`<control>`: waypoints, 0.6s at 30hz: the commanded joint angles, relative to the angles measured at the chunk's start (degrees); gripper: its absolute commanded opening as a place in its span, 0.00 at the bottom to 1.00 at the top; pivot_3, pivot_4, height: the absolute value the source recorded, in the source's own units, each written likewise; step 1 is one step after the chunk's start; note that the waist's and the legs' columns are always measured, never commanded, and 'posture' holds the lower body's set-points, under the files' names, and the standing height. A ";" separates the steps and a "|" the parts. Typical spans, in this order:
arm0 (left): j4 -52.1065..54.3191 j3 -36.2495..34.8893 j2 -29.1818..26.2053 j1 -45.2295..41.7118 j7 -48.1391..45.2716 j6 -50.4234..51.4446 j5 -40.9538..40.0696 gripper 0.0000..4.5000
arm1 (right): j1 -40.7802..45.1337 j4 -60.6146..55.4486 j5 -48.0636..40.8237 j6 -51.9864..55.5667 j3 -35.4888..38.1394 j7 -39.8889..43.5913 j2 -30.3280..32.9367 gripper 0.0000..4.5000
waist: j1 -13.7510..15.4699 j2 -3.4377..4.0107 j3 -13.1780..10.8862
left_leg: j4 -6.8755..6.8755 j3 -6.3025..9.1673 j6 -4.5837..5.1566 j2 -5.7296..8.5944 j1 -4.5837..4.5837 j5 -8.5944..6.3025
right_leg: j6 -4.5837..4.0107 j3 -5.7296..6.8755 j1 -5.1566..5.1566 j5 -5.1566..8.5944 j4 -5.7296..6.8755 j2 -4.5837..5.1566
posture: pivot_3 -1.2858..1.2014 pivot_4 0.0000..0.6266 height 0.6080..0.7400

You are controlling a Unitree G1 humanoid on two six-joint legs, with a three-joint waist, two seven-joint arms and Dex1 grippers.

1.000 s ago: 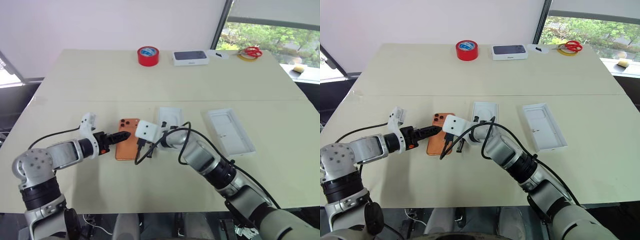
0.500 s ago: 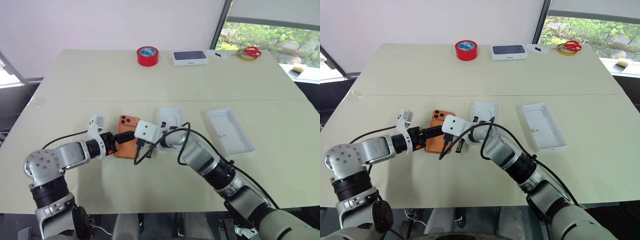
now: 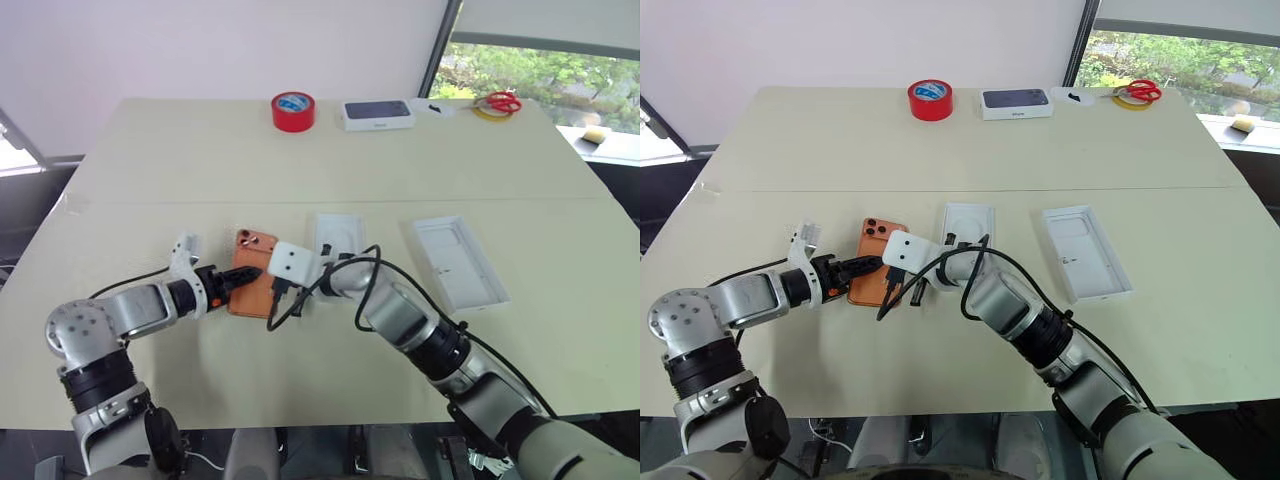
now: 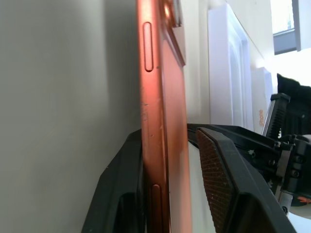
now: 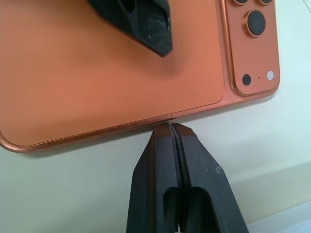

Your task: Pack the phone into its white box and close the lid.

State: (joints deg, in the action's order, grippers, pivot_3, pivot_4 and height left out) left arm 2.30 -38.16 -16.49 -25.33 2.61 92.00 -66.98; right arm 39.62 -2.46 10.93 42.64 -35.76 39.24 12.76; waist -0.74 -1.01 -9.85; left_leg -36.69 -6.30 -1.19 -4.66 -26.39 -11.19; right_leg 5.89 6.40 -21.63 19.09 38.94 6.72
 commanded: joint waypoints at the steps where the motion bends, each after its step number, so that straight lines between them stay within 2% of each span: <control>1: 0.80 -2.30 0.57 -1.08 0.82 0.46 -2.57 0.15 | -0.05 -4.27 0.08 0.31 2.57 0.07 1.73 0.00 | 0.01 -0.03 -0.02 | 0.00 -0.01 0.00 0.00 -0.01 0.00 | 0.00 0.00 0.00 0.00 -0.01 0.01 | 0.52 0.24 0.93; 2: 0.89 -2.45 0.77 -1.09 1.09 0.50 -2.77 0.04 | -0.09 -5.05 0.00 0.45 2.99 0.14 2.22 0.00 | 0.06 -0.04 -0.02 | 0.00 -0.01 0.00 0.01 -0.01 0.00 | 0.00 0.00 0.00 0.00 -0.01 0.01 | 0.52 0.24 0.93; 3: 0.88 -2.66 0.98 -1.11 1.52 0.49 -3.14 0.02 | -0.12 -5.90 -0.18 0.64 3.50 0.19 2.71 0.00 | -0.03 -0.04 -0.02 | -0.01 0.01 0.00 0.01 -0.01 0.00 | 0.00 0.01 0.01 0.00 -0.01 0.01 | 0.52 0.24 0.93; 8: -0.22 -4.51 2.89 -2.65 4.98 -1.82 -7.03 0.02 | -1.57 -14.02 -3.99 0.74 9.43 2.25 5.65 0.00 | 0.01 -0.06 -0.06 | 0.09 0.00 0.00 0.00 -0.01 0.01 | 0.00 0.00 -0.03 0.00 -0.03 -0.01 | 0.52 0.24 0.93; 11: -1.91 -5.81 4.89 -5.06 9.28 -5.57 -11.33 0.02 | -5.12 -19.05 -7.03 -3.37 14.74 3.64 9.19 0.00 | 0.45 -0.22 -0.15 | 0.11 0.02 0.00 0.02 -0.02 0.01 | 0.00 0.02 -0.01 0.00 -0.08 0.00 | 0.52 0.24 0.93; 14: -2.19 -3.35 6.63 -7.29 12.08 -8.67 -13.75 0.02 | -9.47 -21.67 -10.33 -7.86 21.57 3.99 12.31 0.00 | 0.58 -0.34 -0.22 | 0.11 0.07 0.01 0.04 -0.02 0.01 | 0.00 0.08 0.14 -0.02 -0.31 0.00 | 0.52 0.24 0.93; 18: -3.63 2.72 13.85 -11.46 15.00 -13.80 -15.02 0.02 | -16.59 -24.65 -19.44 -3.62 34.27 8.89 19.18 0.00 | 1.93 -0.50 -0.33 | 0.16 0.11 0.04 0.15 -0.03 0.00 | 0.02 0.17 0.34 -0.05 -0.72 0.01 | 0.52 0.24 0.93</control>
State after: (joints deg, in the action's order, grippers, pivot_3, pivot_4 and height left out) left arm -1.81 -38.48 -4.04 -34.97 17.28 79.86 -79.49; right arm 23.47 -23.72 -4.87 38.20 -6.30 46.75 31.12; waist 1.19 -1.51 -10.18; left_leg -36.51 -6.22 -1.16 -4.51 -26.43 -11.19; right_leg 5.93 6.56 -21.27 19.01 38.14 6.73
